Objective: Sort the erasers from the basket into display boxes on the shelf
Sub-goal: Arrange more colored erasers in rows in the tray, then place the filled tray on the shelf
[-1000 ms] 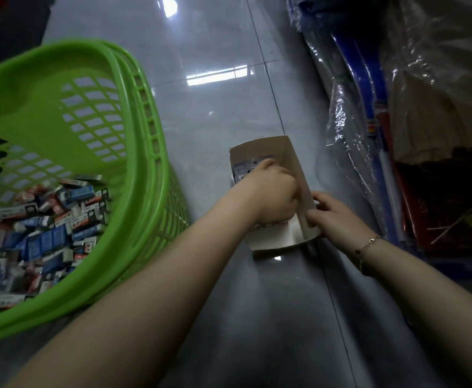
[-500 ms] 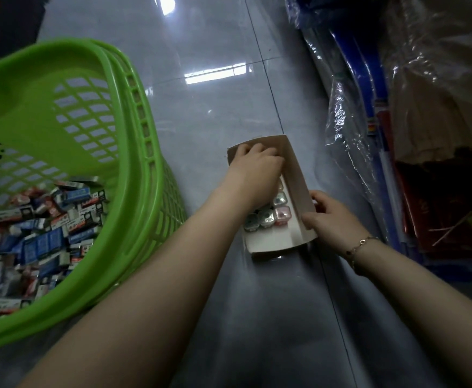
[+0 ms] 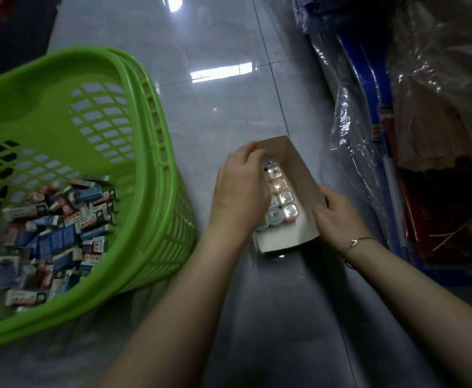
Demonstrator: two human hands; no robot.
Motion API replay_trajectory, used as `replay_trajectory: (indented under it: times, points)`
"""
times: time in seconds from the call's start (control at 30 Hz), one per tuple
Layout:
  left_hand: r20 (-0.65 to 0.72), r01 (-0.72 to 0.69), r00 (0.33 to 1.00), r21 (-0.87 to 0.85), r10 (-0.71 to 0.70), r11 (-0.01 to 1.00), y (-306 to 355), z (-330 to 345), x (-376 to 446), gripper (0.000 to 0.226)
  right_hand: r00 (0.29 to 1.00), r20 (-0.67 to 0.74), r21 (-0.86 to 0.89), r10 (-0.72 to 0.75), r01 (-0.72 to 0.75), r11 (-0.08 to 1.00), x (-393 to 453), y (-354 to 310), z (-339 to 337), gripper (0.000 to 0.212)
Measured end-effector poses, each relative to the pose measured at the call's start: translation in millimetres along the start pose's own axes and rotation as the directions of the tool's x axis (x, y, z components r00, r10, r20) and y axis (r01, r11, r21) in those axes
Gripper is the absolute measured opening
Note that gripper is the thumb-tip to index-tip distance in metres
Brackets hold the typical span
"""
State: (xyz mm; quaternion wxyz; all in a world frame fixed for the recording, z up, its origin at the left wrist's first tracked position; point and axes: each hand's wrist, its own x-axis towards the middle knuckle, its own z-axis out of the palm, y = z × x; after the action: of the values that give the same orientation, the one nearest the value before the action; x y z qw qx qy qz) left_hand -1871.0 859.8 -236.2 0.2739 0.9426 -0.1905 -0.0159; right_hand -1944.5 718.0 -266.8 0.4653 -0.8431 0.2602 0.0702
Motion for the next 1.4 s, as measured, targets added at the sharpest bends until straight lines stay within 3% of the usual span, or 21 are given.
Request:
replay_trajectory:
  times: [0.07,0.2,0.33,0.43,0.53,0.6,0.7,0.77,0.83,1.0,1.13,1.2,1.3,1.4]
  points:
    - [-0.048,0.167,0.984,-0.118,-0.174,0.979,16,-12,-16,0.054,1.000,-0.028,-0.060,-0.015,0.013,0.998,-6,-15,-11,0.034]
    - [0.112,0.453,0.891,-0.271,-0.440,0.849,56,-58,-29,0.061,1.000,-0.018,-0.204,0.020,-0.023,0.979,-30,-68,-46,0.038]
    - [0.244,0.538,0.842,-0.336,-0.480,0.773,105,-152,-28,0.058,0.992,-0.050,-0.211,0.119,-0.127,0.969,-80,-150,-95,0.032]
    - [0.254,0.557,0.830,-0.366,-0.496,0.746,130,-227,-29,0.059,0.984,-0.063,-0.124,0.167,-0.174,0.977,-119,-209,-126,0.029]
    - [0.271,0.624,0.779,-0.425,-0.566,0.655,149,-333,-32,0.067,0.987,-0.074,-0.015,0.146,-0.147,0.989,-172,-296,-166,0.024]
    - [0.341,0.686,0.720,-0.485,-0.605,0.543,158,-404,-33,0.070,0.992,-0.060,0.033,0.111,-0.109,0.993,-207,-361,-191,0.025]
    - [0.532,0.721,0.654,-0.652,-0.537,0.233,181,-509,-42,0.071,0.999,-0.016,0.050,0.037,-0.036,0.998,-258,-460,-225,0.027]
    - [0.608,0.681,0.683,-0.730,-0.404,0.053,197,-579,-55,0.067,0.999,0.043,0.067,-0.017,0.014,0.998,-296,-529,-246,0.027]
    - [0.569,0.606,0.744,-0.796,-0.351,-0.005,211,-642,-70,0.062,0.992,0.100,0.039,-0.076,0.073,0.997,-330,-588,-263,0.024]
    - [0.383,0.486,0.788,-0.868,-0.482,0.104,245,-767,-114,0.073,0.950,0.249,0.034,-0.189,0.187,0.982,-397,-697,-291,0.020]
    - [0.208,0.332,0.781,-0.937,-0.589,0.110,260,-824,-161,0.069,0.868,0.385,0.089,-0.314,0.303,0.949,-435,-750,-299,0.017]
    - [0.129,0.260,0.744,-0.960,-0.655,0.106,265,-843,-189,0.064,0.809,0.454,0.103,-0.374,0.369,0.924,-452,-770,-294,0.014]
    - [0.024,0.166,0.642,-0.980,-0.766,0.108,268,-862,-233,0.062,0.693,0.574,0.117,-0.436,0.458,0.881,-474,-796,-274,0.029]
    - [-0.068,0.086,0.531,-0.987,-0.845,0.134,265,-876,-277,0.059,0.574,0.673,0.094,-0.466,0.559,0.824,-501,-817,-241,0.024]
